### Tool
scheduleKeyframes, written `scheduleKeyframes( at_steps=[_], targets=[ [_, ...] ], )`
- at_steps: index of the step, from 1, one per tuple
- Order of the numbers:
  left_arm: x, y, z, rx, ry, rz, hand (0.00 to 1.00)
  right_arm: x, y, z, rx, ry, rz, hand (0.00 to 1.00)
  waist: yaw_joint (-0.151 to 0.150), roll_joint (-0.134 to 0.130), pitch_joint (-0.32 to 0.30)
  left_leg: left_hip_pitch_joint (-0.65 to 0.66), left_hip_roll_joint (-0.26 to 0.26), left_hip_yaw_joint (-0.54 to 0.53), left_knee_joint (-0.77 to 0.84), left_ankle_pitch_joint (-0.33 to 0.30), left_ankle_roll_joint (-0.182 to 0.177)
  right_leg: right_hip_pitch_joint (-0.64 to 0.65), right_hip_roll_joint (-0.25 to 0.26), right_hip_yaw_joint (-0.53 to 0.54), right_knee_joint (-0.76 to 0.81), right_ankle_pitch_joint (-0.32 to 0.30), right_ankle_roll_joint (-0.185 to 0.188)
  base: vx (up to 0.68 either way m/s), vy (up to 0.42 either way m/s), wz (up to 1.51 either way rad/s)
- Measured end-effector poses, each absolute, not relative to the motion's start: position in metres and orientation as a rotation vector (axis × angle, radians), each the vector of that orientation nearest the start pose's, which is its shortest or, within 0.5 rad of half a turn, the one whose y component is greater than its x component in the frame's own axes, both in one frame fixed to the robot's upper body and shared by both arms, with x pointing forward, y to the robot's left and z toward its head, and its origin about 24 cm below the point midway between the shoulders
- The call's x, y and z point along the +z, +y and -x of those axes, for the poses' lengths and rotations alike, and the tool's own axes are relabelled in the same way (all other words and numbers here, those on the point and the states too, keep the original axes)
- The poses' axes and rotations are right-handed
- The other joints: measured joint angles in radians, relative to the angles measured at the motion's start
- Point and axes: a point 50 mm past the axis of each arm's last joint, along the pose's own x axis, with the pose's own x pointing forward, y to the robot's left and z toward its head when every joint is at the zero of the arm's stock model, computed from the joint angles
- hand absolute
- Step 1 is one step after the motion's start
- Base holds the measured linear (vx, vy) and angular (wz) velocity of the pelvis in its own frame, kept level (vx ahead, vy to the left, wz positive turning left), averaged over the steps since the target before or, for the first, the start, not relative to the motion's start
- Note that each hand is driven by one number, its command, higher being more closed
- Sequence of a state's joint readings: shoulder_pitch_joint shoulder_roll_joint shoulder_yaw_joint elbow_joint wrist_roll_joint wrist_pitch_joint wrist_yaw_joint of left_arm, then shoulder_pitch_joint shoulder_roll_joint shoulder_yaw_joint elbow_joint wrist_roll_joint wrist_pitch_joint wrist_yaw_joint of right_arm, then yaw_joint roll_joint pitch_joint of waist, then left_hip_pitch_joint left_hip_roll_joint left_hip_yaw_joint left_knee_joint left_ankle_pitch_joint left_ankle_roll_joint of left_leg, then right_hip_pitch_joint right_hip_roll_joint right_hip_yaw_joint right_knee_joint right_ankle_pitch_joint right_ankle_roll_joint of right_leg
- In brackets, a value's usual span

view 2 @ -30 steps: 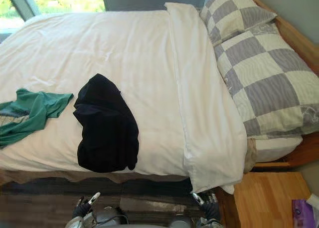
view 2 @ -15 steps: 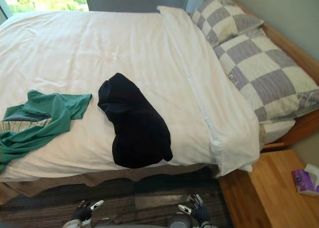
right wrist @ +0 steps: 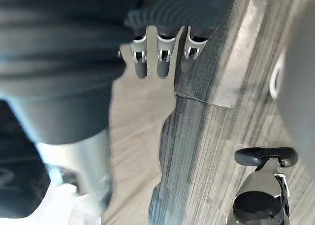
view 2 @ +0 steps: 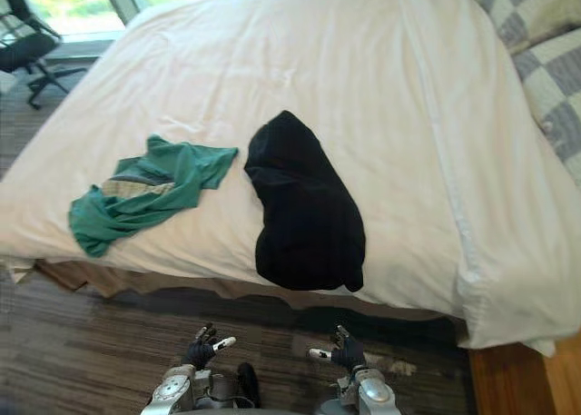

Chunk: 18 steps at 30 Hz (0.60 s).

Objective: Tidy the bed and pick cloth on bed and put in laundry

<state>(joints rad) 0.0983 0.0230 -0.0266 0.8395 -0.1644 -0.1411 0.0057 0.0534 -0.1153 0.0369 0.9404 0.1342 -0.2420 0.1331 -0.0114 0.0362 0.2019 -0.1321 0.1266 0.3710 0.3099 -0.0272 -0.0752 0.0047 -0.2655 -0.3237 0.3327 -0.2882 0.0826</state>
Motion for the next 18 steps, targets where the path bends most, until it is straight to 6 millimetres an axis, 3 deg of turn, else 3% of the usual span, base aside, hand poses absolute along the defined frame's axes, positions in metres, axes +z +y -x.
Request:
scheduleKeyframes(
  at_steps=[1,2,4,6,7,9,10,11,12,14,16,17,18],
  targets=[
    [-0.136,0.16,-0.139,0.103,0.805,0.123,0.0,-0.133,-0.184,-0.146,0.013,0.75,-0.049,0.0,-0.007,-0.003,0.003,0.02,-0.013,0.005,-0.049,-0.021,0.021,-0.003,-0.019,-0.016,0.002,0.004,0.004,-0.03,0.128,0.24],
    [-0.138,0.163,-0.135,0.122,0.823,0.133,0.0,-0.136,-0.189,-0.142,-0.033,0.77,-0.062,0.0,-0.026,-0.002,0.004,0.033,0.015,0.008,-0.04,-0.056,0.038,-0.001,-0.032,-0.021,0.013,0.009,0.01,-0.01,0.132,0.24],
    [-0.14,0.166,-0.132,0.134,0.851,0.136,0.0,-0.138,-0.2,-0.136,-0.1,0.789,-0.07,0.0,-0.037,-0.008,0.007,0.068,0.066,0.005,-0.05,-0.052,0.03,0.003,-0.069,-0.017,0.02,0.02,0.031,0.0,0.189,0.16],
    [-0.142,0.166,-0.13,0.138,0.864,0.14,0.0,-0.139,-0.214,-0.128,-0.173,0.807,-0.073,0.0,-0.039,-0.006,0.008,0.098,0.119,-0.015,-0.106,0.044,0.029,0.002,-0.102,-0.006,0.015,0.039,0.065,-0.01,0.293,0.01],
    [-0.141,0.169,-0.133,0.137,0.852,0.142,0.0,-0.141,-0.223,-0.121,-0.215,0.831,-0.076,0.0,-0.033,-0.001,0.01,0.121,0.099,-0.083,-0.129,0.079,-0.032,-0.007,-0.126,0.016,0.0,0.064,0.109,-0.02,0.353,-0.15],
    [-0.141,0.176,-0.131,0.143,0.85,0.132,0.0,-0.143,-0.222,-0.121,-0.222,0.838,-0.094,0.0,-0.032,-0.025,0.012,0.1,0.065,-0.077,-0.077,0.025,-0.038,0.011,-0.153,0.042,-0.065,0.11,0.12,-0.03,0.371,-0.2],
    [-0.142,0.182,-0.128,0.149,0.857,0.125,0.0,-0.144,-0.218,-0.12,-0.212,0.843,-0.117,0.0,-0.029,-0.027,0.014,0.086,0.064,-0.072,-0.014,-0.063,-0.057,0.025,-0.16,0.052,-0.108,0.14,0.148,-0.04,0.243,-0.24],
    [-0.144,0.183,-0.125,0.151,0.867,0.123,0.0,-0.145,-0.217,-0.119,-0.21,0.845,-0.123,0.0,-0.03,-0.023,0.013,0.087,0.066,-0.068,0.004,-0.106,-0.071,0.031,-0.161,0.056,-0.121,0.148,0.154,-0.08,0.448,-0.28],
    [-0.144,0.187,-0.124,0.155,0.873,0.109,0.0,-0.147,-0.212,-0.115,-0.203,0.85,-0.137,0.0,-0.029,-0.029,0.016,0.078,0.056,-0.057,0.048,-0.144,-0.066,0.044,-0.177,0.062,-0.141,0.162,0.142,-0.07,0.326,-0.3],
    [-0.147,0.189,-0.117,0.158,0.898,0.102,0.0,-0.145,-0.208,-0.116,-0.187,0.812,-0.129,0.0,-0.029,-0.025,0.01,0.06,0.048,-0.049,0.119,-0.207,-0.05,0.057,-0.195,0.036,-0.163,0.212,0.069,-0.06,0.32,-0.3],
    [-0.149,0.183,-0.115,0.146,0.912,0.103,0.0,-0.142,-0.209,-0.119,-0.138,0.775,-0.104,0.0,-0.019,0.006,-0.008,0.076,0.071,0.01,0.071,-0.212,-0.031,0.022,-0.189,-0.13,-0.142,0.335,-0.077,-0.05,0.218,-0.46],
    [-0.149,0.182,-0.115,0.144,0.912,0.104,0.0,-0.141,-0.208,-0.12,-0.12,0.764,-0.095,0.0,-0.017,0.008,-0.009,0.087,0.071,0.023,0.046,-0.201,-0.027,0.008,-0.185,-0.163,-0.121,0.338,-0.089,0.02,0.214,-0.64],
    [-0.149,0.184,-0.115,0.143,0.912,0.088,0.0,-0.139,-0.194,-0.125,-0.039,0.72,-0.081,0.0,-0.028,-0.002,-0.016,0.131,0.063,0.038,-0.061,-0.144,-0.013,-0.023,-0.097,-0.173,-0.046,0.255,-0.019,0.07,0.142,-0.41]
  ],
)
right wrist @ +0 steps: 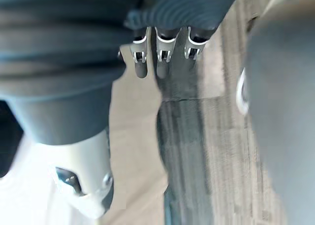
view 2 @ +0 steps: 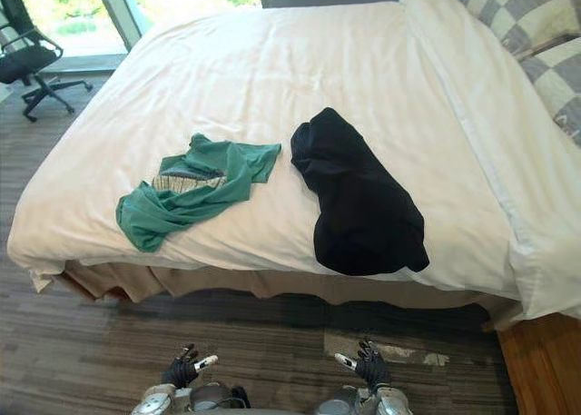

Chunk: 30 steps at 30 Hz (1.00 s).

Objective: Tidy the bed and pick cloth on bed and put in laundry

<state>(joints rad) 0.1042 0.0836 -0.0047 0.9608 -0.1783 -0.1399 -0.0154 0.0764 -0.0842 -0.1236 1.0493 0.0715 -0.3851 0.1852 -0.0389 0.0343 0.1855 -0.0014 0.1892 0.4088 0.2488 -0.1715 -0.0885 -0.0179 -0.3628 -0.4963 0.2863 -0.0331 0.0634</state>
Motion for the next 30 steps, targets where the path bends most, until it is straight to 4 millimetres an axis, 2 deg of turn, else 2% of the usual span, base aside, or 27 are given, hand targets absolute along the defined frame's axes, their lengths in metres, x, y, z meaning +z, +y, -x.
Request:
scheduleKeyframes(
  at_steps=[2,3,4,5,8,10,18,22,27,30],
  targets=[
    [-0.149,0.188,-0.116,0.128,0.92,0.063,0.0,-0.138,-0.186,-0.127,-0.001,0.701,-0.084,0.0,-0.006,-0.009,-0.006,0.02,0.0,-0.001,-0.058,0.034,0.002,-0.008,0.092,0.059,-0.004,-0.073,0.017,0.09,0.052,-0.11],
    [-0.148,0.188,-0.121,0.112,0.917,0.054,0.0,-0.137,-0.181,-0.128,0.018,0.687,-0.083,0.0,-0.012,-0.017,-0.007,0.027,-0.002,-0.003,-0.106,0.067,0.0,-0.009,0.181,0.138,-0.038,-0.113,0.024,0.1,-0.015,0.11],
    [-0.148,0.186,-0.127,0.101,0.914,0.053,0.0,-0.136,-0.177,-0.128,0.033,0.684,-0.081,0.0,-0.014,-0.032,-0.013,0.029,-0.021,-0.001,-0.137,0.099,-0.005,0.008,0.237,0.181,-0.104,-0.124,-0.005,0.12,0.0,0.07],
    [-0.148,0.178,-0.132,0.092,0.918,0.071,0.0,-0.135,-0.177,-0.131,0.043,0.677,-0.074,0.0,-0.01,-0.027,-0.001,0.04,-0.026,0.002,-0.155,0.118,-0.004,0.021,0.24,0.183,-0.12,-0.107,-0.013,0.08,0.013,0.04],
    [-0.149,0.161,-0.133,0.082,0.924,0.117,0.0,-0.135,-0.17,-0.135,0.115,0.676,-0.022,0.0,-0.013,-0.015,0.003,0.113,-0.031,0.011,-0.193,0.127,-0.003,0.074,0.243,0.199,-0.115,-0.118,-0.029,0.09,-0.016,-0.09],
    [-0.149,0.158,-0.133,0.086,0.927,0.115,0.0,-0.135,-0.17,-0.134,0.143,0.685,0.001,0.0,-0.01,-0.009,-0.002,0.13,-0.035,0.012,-0.207,0.133,0.0,0.081,0.243,0.209,-0.111,-0.12,-0.027,0.05,-0.001,-0.01],
    [-0.149,0.168,-0.127,0.108,0.894,0.092,0.0,-0.14,-0.168,-0.133,0.112,0.751,-0.001,0.0,0.001,-0.027,0.002,0.182,-0.059,0.021,-0.22,0.138,0.001,0.118,0.224,0.238,-0.121,-0.123,-0.016,-0.01,0.025,-0.05],
    [-0.15,0.173,-0.122,0.195,0.894,0.178,0.0,-0.142,-0.169,-0.131,0.101,0.774,-0.011,0.0,0.004,-0.027,-0.006,0.201,-0.059,0.02,-0.269,0.148,-0.007,0.131,0.242,0.251,-0.173,-0.097,-0.002,-0.1,-0.007,-0.07],
    [-0.151,0.181,-0.116,0.313,0.908,0.183,0.0,-0.147,-0.178,-0.122,-0.067,0.828,-0.109,0.0,0.005,-0.028,-0.009,0.21,-0.07,0.018,-0.31,0.176,-0.002,0.138,0.245,0.248,-0.225,-0.055,0.006,-0.13,0.015,-0.01],
    [-0.153,0.192,-0.106,0.446,0.923,0.208,0.0,-0.149,-0.191,-0.11,-0.272,0.836,-0.215,0.0,0.007,-0.028,-0.01,0.214,-0.078,0.017,-0.323,0.183,0.003,0.148,0.243,0.247,-0.247,-0.039,0.009,-0.09,0.024,0.0]
  ],
)
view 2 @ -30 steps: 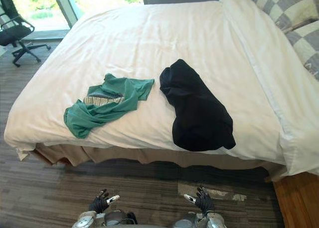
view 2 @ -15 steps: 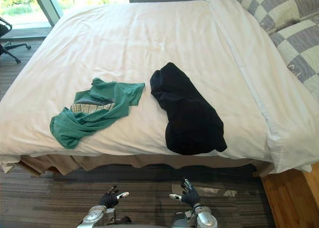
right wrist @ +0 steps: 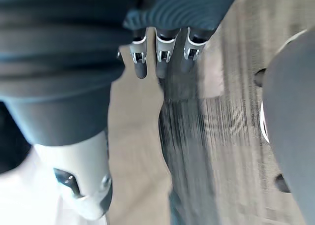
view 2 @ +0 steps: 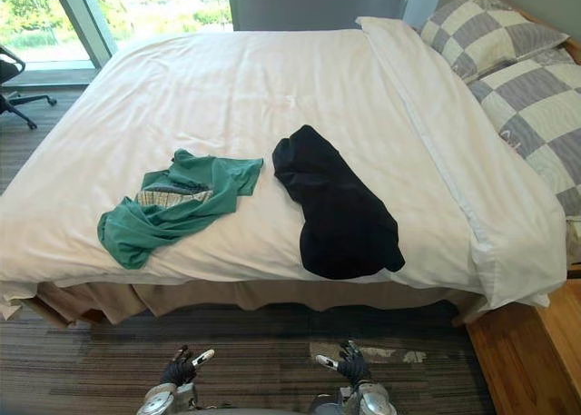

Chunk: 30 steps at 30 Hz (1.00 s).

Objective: Tidy the bed and pick cloth on bed and put in laundry

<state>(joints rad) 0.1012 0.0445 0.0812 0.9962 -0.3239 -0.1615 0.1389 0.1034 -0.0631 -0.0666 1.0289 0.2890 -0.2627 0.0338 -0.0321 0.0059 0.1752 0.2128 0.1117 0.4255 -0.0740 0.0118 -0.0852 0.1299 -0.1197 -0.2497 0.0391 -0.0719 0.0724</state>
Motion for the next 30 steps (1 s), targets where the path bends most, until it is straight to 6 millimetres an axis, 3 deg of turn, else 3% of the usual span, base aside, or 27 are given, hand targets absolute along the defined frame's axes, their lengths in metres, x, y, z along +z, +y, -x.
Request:
scheduleKeyframes(
  at_steps=[4,7,8,9,11,12,16,18,21,25,28,30],
  targets=[
    [-0.152,0.216,-0.084,0.693,0.931,0.251,0.0,-0.149,-0.223,-0.076,-0.554,0.824,-0.292,0.0,0.014,0.005,-0.008,0.014,-0.007,0.003,-0.024,0.007,0.001,0.007,-0.004,-0.003,-0.005,0.003,0.003,-0.02,0.013,0.01],
    [-0.131,0.254,-0.093,0.844,0.772,0.243,0.0,-0.138,-0.256,-0.056,-0.71,0.771,-0.26,0.0,0.023,0.001,-0.012,0.013,-0.006,0.004,-0.024,0.007,0.0,0.015,-0.006,-0.015,-0.003,0.0,0.005,0.01,0.0,0.09],
    [-0.115,0.275,-0.104,0.878,0.67,0.22,0.0,-0.127,-0.275,-0.058,-0.752,0.71,-0.219,0.0,0.025,0.003,-0.017,0.012,-0.006,0.006,-0.024,0.007,0.0,0.016,-0.007,-0.015,-0.001,-0.002,0.005,0.0,0.0,0.0],
    [-0.107,0.283,-0.108,0.892,0.626,0.209,0.0,-0.121,-0.283,-0.061,-0.762,0.678,-0.199,0.0,0.026,0.004,-0.019,0.01,-0.006,0.006,-0.024,0.006,-0.001,0.016,-0.008,-0.015,0.001,-0.002,0.005,0.0,-0.002,-0.05],
    [-0.063,0.322,-0.129,0.928,0.383,0.134,0.0,-0.086,-0.324,-0.073,-0.818,0.496,-0.08,0.0,0.023,0.001,-0.042,0.004,-0.003,0.009,-0.028,-0.016,-0.01,0.008,-0.012,-0.016,0.011,-0.021,0.01,0.0,0.0,0.0],
    [-0.053,0.329,-0.134,0.924,0.338,0.119,0.0,-0.077,-0.332,-0.077,-0.823,0.456,-0.057,0.0,0.023,-0.002,-0.045,0.004,-0.003,0.009,-0.028,-0.021,-0.006,0.007,-0.013,-0.016,0.014,-0.027,0.009,0.04,0.002,0.03],
    [0.033,0.372,-0.152,0.893,-0.028,-0.032,0.0,0.004,-0.375,-0.098,-0.806,0.134,0.225,0.0,0.025,-0.007,-0.079,-0.016,-0.003,0.004,0.003,-0.035,-0.005,-0.002,-0.021,-0.016,0.025,-0.039,0.015,0.12,0.015,0.06],
    [0.06,0.381,-0.153,0.872,-0.129,-0.091,0.0,0.032,-0.382,-0.107,-0.777,0.035,0.34,0.0,0.028,-0.013,-0.087,-0.024,-0.001,0.003,0.019,-0.047,-0.007,-0.002,-0.02,-0.016,0.023,-0.041,0.013,0.13,-0.007,0.0],
    [0.071,0.379,-0.159,0.821,-0.198,-0.129,0.0,0.065,-0.38,-0.137,-0.695,-0.109,0.443,0.0,0.032,-0.02,-0.096,-0.024,-0.008,0.003,0.022,-0.052,-0.008,-0.002,-0.019,-0.01,0.022,-0.044,0.013,0.12,0.016,-0.01],
    [0.092,0.371,-0.197,0.695,-0.269,-0.178,0.0,0.091,-0.363,-0.196,-0.474,-0.167,0.523,0.0,0.027,-0.031,-0.102,-0.019,-0.005,0.003,0.047,-0.059,0.003,0.001,-0.017,0.032,0.025,-0.045,0.011,0.07,-0.009,-0.04],
    [0.1,0.367,-0.221,0.635,-0.226,-0.227,0.0,0.09,-0.335,-0.223,-0.341,-0.175,0.578,0.0,0.023,-0.027,-0.102,-0.011,-0.002,0.005,0.071,-0.061,0.007,0.003,-0.018,0.069,0.039,-0.046,0.008,0.01,-0.028,-0.19],
    [0.094,0.362,-0.231,0.603,-0.155,-0.27,0.0,0.078,-0.317,-0.231,-0.247,-0.12,0.639,0.0,0.021,-0.019,-0.104,-0.004,-0.001,0.006,0.082,-0.065,0.012,0.003,-0.018,0.096,0.04,-0.046,0.007,0.01,-0.035,-0.27]
  ],
)
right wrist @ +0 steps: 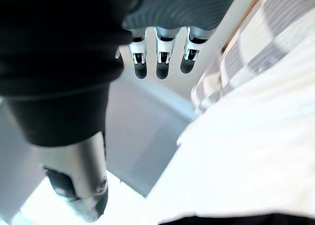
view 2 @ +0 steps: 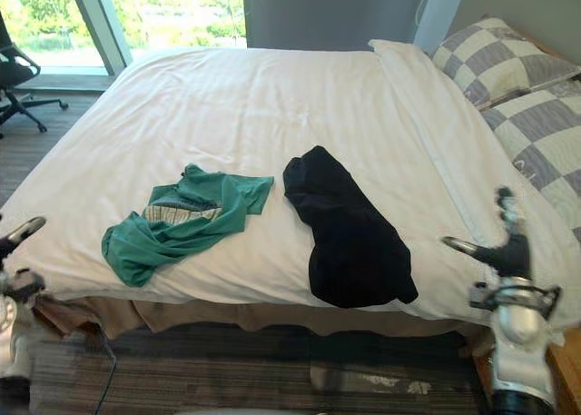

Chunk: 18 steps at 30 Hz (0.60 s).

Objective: Tidy the bed and pick cloth on bed and put in laundry

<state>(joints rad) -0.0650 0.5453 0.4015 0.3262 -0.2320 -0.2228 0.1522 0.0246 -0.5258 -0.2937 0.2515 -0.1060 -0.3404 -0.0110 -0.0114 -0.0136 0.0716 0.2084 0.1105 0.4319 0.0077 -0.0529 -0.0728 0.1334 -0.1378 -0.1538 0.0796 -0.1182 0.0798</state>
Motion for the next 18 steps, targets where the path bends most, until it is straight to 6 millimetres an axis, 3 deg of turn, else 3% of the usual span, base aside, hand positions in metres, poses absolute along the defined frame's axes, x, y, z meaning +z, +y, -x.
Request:
scheduleKeyframes(
  at_steps=[2,5,7,9,13,15,18],
  targets=[
    [0.074,0.358,-0.235,0.576,-0.018,-0.346,0.0,0.066,-0.306,-0.235,-0.187,-0.063,0.661,0.0,-0.012,0.002,-0.001,0.003,0.0,0.0,0.01,-0.001,0.001,0.0,-0.002,0.013,0.001,0.0,-0.001,0.01,-0.038,-0.22],
    [0.05,0.353,-0.243,0.536,0.137,-0.439,0.0,0.063,-0.296,-0.243,-0.146,-0.044,0.666,0.0,-0.016,0.0,0.001,0.004,0.003,0.013,0.013,-0.01,-0.003,-0.011,0.002,0.048,0.009,0.001,-0.001,-0.04,-0.019,-0.22],
    [0.049,0.35,-0.254,0.508,0.178,-0.528,0.0,0.069,-0.284,-0.256,-0.118,-0.072,0.663,0.0,-0.018,0.0,0.011,-0.02,0.011,0.03,0.018,-0.025,-0.012,-0.05,0.01,0.064,0.02,0.001,-0.001,-0.08,0.0,-0.25],
    [0.068,0.349,-0.278,0.498,0.155,-0.595,0.0,0.088,-0.27,-0.277,-0.097,-0.15,0.648,0.0,-0.026,-0.011,0.047,-0.083,0.013,0.03,0.037,-0.037,-0.014,-0.128,0.009,0.088,0.045,0.002,-0.003,-0.18,0.016,-0.15],
    [0.137,0.339,-0.324,0.545,-0.024,-0.624,0.0,0.147,-0.257,-0.311,-0.121,-0.35,0.604,0.0,-0.026,-0.013,0.173,-0.226,0.014,0.046,0.081,-0.031,-0.004,-0.272,0.004,0.114,0.058,0.055,-0.01,-0.21,0.023,-0.1],
    [0.156,0.333,-0.335,0.563,-0.057,-0.615,0.0,0.166,-0.253,-0.31,-0.12,-0.423,0.593,0.0,-0.031,-0.005,0.205,-0.307,0.028,0.054,0.119,-0.031,-0.003,-0.343,0.001,0.115,0.065,0.072,-0.013,-0.14,-0.026,-0.04],
    [0.164,0.33,-0.341,0.579,-0.045,-0.647,0.0,0.179,-0.245,-0.306,-0.1,-0.492,0.585,0.0,-0.035,-0.003,0.244,-0.339,0.042,0.063,0.142,-0.031,-0.003,-0.378,0.003,0.122,0.083,0.076,-0.014,-0.05,-0.037,-0.09]
  ],
)
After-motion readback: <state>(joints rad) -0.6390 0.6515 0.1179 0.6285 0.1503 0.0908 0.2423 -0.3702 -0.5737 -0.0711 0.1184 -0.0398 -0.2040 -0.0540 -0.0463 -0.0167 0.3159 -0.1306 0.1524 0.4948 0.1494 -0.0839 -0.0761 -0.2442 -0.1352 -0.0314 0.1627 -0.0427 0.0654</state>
